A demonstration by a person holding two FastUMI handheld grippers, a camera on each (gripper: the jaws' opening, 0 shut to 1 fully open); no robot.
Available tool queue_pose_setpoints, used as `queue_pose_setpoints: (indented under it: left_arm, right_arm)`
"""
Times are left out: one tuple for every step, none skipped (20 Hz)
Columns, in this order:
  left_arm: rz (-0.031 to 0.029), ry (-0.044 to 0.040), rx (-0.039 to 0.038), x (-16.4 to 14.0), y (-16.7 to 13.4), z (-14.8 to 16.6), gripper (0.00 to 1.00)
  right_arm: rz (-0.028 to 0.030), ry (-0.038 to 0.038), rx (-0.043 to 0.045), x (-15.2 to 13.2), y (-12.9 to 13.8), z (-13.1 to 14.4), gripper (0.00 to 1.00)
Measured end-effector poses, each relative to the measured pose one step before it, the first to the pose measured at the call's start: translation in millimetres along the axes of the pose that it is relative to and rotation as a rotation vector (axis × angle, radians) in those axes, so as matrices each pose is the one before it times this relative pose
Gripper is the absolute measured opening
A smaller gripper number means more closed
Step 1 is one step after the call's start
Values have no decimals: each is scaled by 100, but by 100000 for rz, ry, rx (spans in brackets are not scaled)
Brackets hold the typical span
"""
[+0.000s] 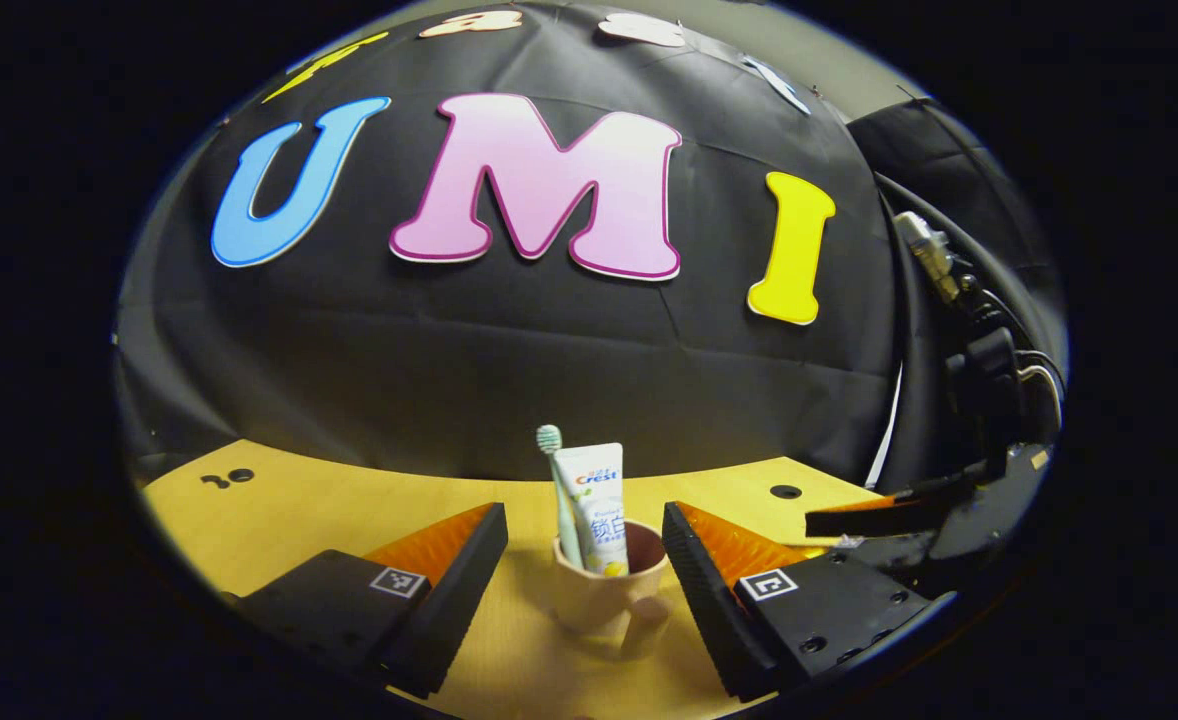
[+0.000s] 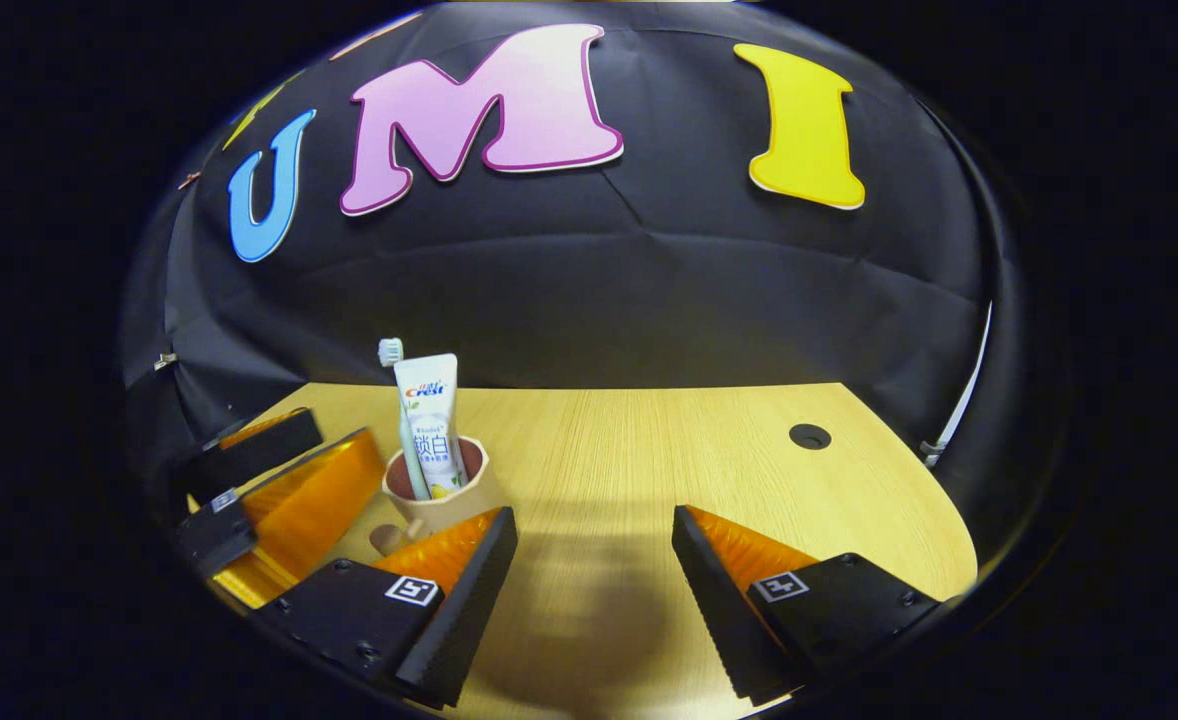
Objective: Put the toothbrush and toothpaste on the desktop into the cup, then pick up the cup and place it on the coaster on the desktop.
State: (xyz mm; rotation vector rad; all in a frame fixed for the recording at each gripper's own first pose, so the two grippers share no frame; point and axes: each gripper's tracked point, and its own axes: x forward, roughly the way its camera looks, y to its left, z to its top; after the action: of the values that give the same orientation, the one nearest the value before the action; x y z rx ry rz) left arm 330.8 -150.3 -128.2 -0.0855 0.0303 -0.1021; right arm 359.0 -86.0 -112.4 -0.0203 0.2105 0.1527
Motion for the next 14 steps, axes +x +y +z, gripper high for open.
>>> queue_pose_setpoints:
  left_arm:
    - [1665, 1174, 208, -1695, 780, 65, 98]
    - [1903, 1670, -244, -1819, 855, -103, 98]
    - [1966, 2007, -1015, -1820, 916, -122, 98]
    - [1354, 2077, -1244, -1849, 806, -268, 98]
    - [830, 2321, -751, -1783, 708, -343, 98]
    - [1263, 2871, -180, -1689, 766, -649, 98]
    - [1816, 3089, -197, -1558, 880, -563, 97]
    - [947, 3006, -783, -1309, 614, -612, 98]
    - [620, 2616, -804, -1292, 443, -500, 98]
    - [945, 1952, -586, -1096, 522, -336, 98]
    - [772, 1264, -531, -814, 446, 27, 98]
    - [625, 537, -498, -828, 378, 141, 98]
    - [571, 177, -392, -619, 380, 348, 98]
    - [1169, 570, -274, -386, 449, 232, 98]
  right_arm:
    - [459, 473, -368, 36, 387, 561, 97]
    - [809, 918, -339, 72, 489, 381, 97]
    - [1029, 1364, -181, 77, 612, 329, 96]
    - [458, 2245, -680, 114, 535, 275, 97]
    - [1051, 1674, -275, 55, 702, 372, 97]
    - [1414, 1548, -86, 130, 851, 484, 97]
    - [1112, 1633, -322, 176, 795, 429, 97]
    - [561, 2072, -121, 116, 640, 350, 97]
    - [619, 2488, 327, 320, 643, 242, 97]
    - [293, 3103, 319, 226, 630, 109, 97]
    - [351, 3032, 114, 302, 643, 28, 96]
    - [331, 3343, -203, 333, 565, -132, 97]
    - [64, 3911, -350, 246, 401, -344, 97]
    - [-251, 4445, 522, 415, 317, -555, 97]
